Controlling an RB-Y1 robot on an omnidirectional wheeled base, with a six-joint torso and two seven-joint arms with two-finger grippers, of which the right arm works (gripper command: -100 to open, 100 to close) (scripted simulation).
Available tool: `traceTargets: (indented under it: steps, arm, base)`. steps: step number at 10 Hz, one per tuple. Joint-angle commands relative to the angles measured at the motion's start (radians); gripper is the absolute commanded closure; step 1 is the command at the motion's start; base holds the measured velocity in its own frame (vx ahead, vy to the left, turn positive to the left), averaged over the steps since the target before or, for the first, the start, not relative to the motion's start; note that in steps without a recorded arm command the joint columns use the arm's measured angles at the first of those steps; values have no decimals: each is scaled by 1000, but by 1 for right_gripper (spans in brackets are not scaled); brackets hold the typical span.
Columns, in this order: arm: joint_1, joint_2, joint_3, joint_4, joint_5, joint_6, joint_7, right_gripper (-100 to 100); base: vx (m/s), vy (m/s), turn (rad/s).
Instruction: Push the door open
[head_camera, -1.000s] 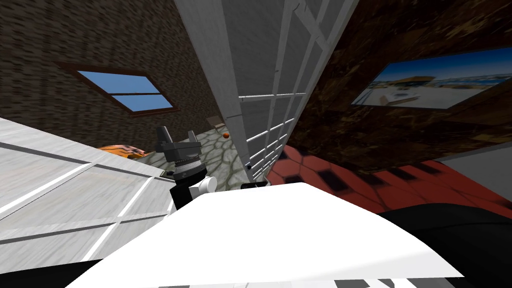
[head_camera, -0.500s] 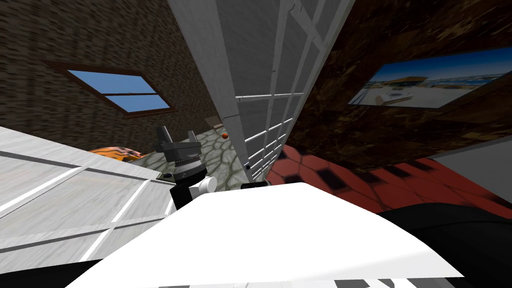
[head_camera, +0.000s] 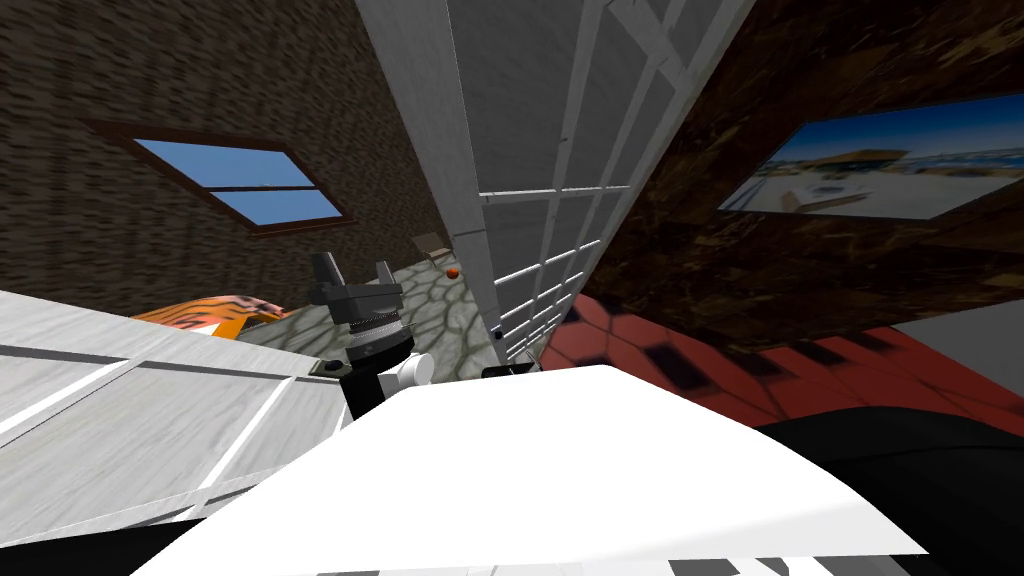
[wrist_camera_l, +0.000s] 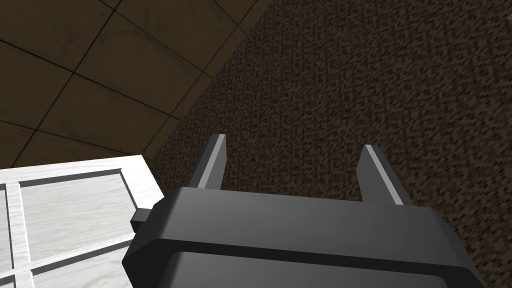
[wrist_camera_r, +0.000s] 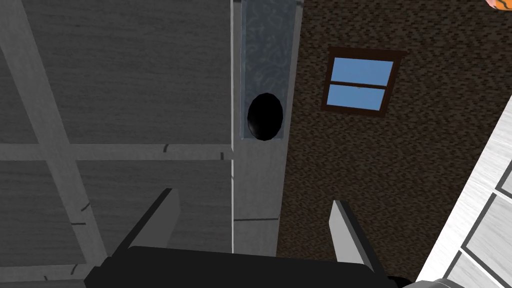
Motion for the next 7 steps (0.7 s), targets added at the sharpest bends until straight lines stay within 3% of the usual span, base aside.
traceTargets:
  steps: [1,3,4,5,7]
  arm:
    - [-11,7,-5,0,1,13,-5,-100]
    - [-26,16,-10,2,2,26,-10,-100]
    - [-20,12,-8,0,1,21,-8,-100]
    - [-20,12,-8,0,1,21,-8,100]
    - [-20,12,-8,0,1,21,-8,100]
  base:
    - [152,154,35]
    - [163,157,19]
    - [73,64,-4]
    - [-10,-6,-1]
    - [-27,-25,3]
